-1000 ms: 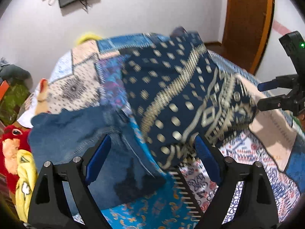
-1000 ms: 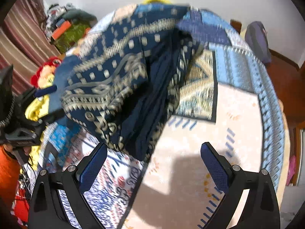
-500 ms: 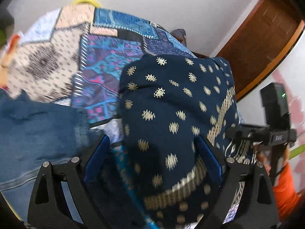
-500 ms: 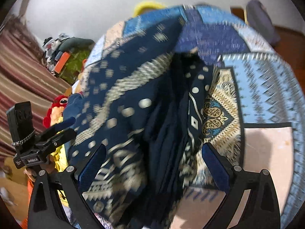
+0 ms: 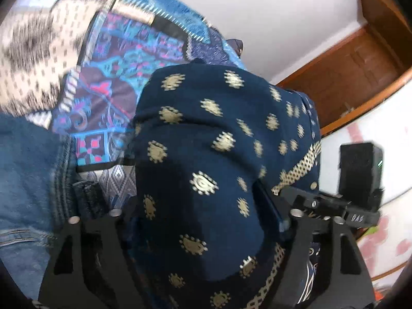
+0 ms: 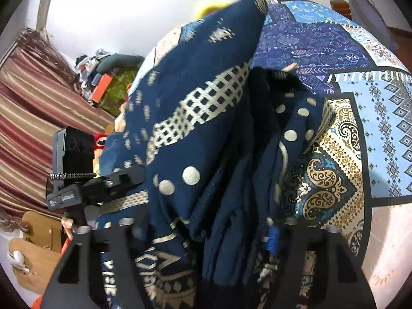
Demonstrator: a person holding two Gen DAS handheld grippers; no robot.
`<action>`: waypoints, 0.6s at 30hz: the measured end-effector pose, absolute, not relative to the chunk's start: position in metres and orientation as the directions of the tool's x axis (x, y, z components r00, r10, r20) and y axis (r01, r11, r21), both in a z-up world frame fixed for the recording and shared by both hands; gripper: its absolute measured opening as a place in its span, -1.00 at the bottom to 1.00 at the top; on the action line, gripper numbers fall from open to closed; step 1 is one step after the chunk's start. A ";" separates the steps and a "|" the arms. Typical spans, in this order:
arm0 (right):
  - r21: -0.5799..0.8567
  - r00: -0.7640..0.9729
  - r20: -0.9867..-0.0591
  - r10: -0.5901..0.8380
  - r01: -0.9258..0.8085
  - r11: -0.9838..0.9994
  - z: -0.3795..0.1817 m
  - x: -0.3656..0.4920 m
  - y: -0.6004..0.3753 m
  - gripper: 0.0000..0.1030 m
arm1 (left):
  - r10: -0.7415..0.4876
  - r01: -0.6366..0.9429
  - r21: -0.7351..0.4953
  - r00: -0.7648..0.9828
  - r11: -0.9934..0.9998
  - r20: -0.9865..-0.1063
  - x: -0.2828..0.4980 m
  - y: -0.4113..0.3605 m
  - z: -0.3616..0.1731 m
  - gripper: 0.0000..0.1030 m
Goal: Fold large clothes
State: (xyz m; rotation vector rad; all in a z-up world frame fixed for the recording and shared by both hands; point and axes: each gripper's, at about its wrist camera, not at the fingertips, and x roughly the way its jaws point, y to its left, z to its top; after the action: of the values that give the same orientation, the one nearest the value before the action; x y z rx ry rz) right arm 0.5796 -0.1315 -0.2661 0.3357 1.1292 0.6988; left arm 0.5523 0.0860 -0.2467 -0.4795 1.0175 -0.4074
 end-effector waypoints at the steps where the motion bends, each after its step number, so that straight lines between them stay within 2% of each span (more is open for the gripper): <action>1: 0.567 0.256 -0.712 0.654 -0.341 0.750 -0.261 0.577 -0.130 -0.17 | -0.514 0.117 -0.529 0.477 0.841 -0.713 0.548 0.082 -0.241 0.31; 4: 0.525 0.273 -0.731 0.625 -0.359 0.771 -0.244 0.566 -0.122 -0.31 | -0.496 0.141 -0.496 0.487 0.857 -0.719 0.535 0.077 -0.219 0.12; 10: 0.523 0.293 -0.708 0.643 -0.395 0.756 -0.198 0.537 -0.100 -0.34 | -0.485 0.173 -0.475 0.551 0.863 -0.680 0.498 0.102 -0.164 0.10; 18: 0.494 0.312 -0.651 0.692 -0.518 0.699 -0.121 0.503 -0.022 -0.34 | -0.412 0.136 -0.438 0.655 0.889 -0.633 0.446 0.179 -0.094 0.10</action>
State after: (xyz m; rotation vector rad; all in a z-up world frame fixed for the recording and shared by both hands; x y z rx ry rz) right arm 0.5027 -0.0218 -0.1214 0.2067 0.9642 0.8051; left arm 0.4457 0.1786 -0.0938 -0.3712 0.8009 -0.3188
